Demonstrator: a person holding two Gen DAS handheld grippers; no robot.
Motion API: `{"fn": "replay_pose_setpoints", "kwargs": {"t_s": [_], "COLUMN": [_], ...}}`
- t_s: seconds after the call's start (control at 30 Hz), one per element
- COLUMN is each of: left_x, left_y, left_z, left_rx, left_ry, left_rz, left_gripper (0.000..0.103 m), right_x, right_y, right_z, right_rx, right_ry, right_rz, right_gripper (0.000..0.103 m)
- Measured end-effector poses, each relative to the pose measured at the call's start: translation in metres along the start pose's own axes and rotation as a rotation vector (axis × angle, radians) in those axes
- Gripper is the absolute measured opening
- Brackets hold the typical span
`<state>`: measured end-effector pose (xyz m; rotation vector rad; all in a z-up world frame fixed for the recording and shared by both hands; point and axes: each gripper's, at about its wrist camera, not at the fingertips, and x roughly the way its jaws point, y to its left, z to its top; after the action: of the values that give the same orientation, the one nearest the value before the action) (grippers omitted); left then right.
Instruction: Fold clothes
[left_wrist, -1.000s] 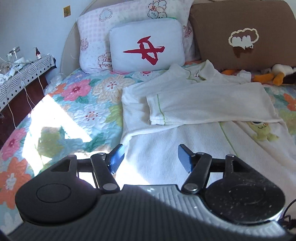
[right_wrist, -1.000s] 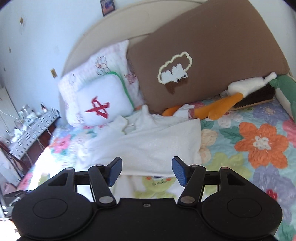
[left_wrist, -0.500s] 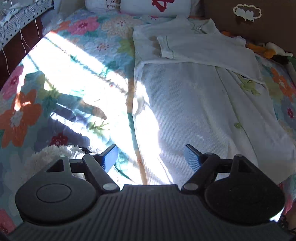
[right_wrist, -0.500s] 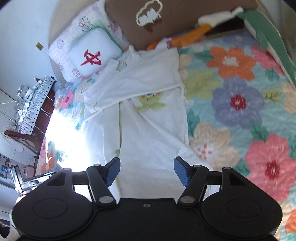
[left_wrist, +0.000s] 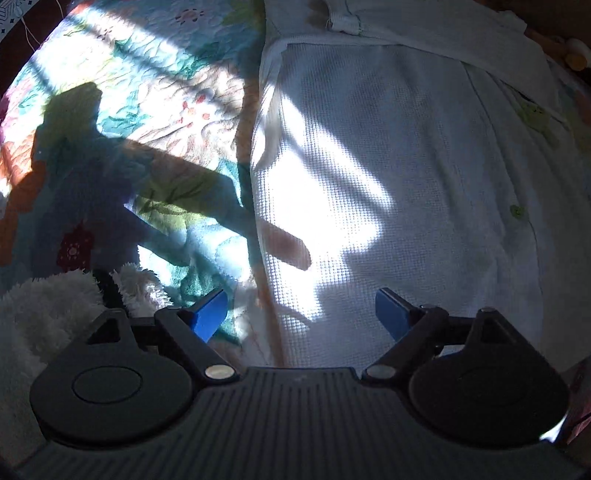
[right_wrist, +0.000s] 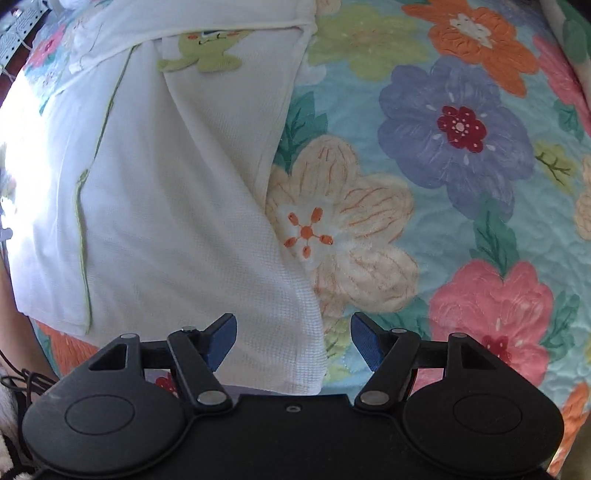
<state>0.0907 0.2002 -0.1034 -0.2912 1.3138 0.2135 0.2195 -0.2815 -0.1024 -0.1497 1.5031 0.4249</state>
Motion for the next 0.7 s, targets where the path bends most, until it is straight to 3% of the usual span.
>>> {"fn": "replay_pose_setpoints", "kwargs": {"t_s": [0.1, 0.2, 0.3, 0.37, 0.4, 0.43, 0.47, 0.5, 0.53, 0.6, 0.7], "left_x": [0.020, 0.038, 0.050, 0.047, 0.044, 0.040, 0.035, 0.030, 0.026, 0.015, -0.011], "left_y": [-0.001, -0.006, -0.017, -0.026, -0.031, -0.035, -0.040, -0.042, -0.042, -0.041, -0.027], "left_z": [0.007, 0.008, 0.004, -0.002, -0.006, -0.010, -0.013, -0.015, -0.016, -0.017, -0.016], "left_rx": [-0.020, -0.018, 0.009, 0.051, 0.080, 0.115, 0.147, 0.158, 0.153, 0.136, 0.075], "left_ry": [0.105, 0.165, 0.177, 0.142, 0.118, 0.089, 0.067, 0.054, 0.046, 0.023, -0.040], "left_rz": [-0.033, -0.003, 0.027, 0.026, 0.016, 0.000, -0.018, -0.034, -0.047, -0.075, -0.124], "left_gripper": [0.089, 0.090, 0.095, 0.091, 0.078, 0.054, 0.042, 0.015, 0.004, 0.004, 0.004], "right_x": [0.014, 0.027, 0.039, 0.041, 0.041, 0.038, 0.036, 0.033, 0.029, 0.015, -0.021], "right_y": [-0.007, -0.014, -0.017, -0.015, -0.012, -0.009, -0.006, -0.003, 0.001, 0.007, 0.002], "right_z": [0.005, 0.006, 0.005, 0.003, 0.002, 0.001, 0.000, -0.001, -0.002, -0.004, -0.012], "right_rx": [-0.013, -0.006, -0.002, -0.020, -0.038, -0.060, -0.082, -0.102, -0.107, -0.101, -0.011], "right_ry": [0.042, 0.075, 0.095, 0.093, 0.089, 0.087, 0.085, 0.083, 0.079, 0.039, -0.075], "right_rz": [0.006, 0.033, 0.059, 0.059, 0.059, 0.070, 0.080, 0.091, 0.105, 0.170, 0.430], "right_gripper": [0.073, 0.073, 0.076, 0.077, 0.076, 0.062, 0.032, 0.016, 0.007, 0.007, 0.007]}}
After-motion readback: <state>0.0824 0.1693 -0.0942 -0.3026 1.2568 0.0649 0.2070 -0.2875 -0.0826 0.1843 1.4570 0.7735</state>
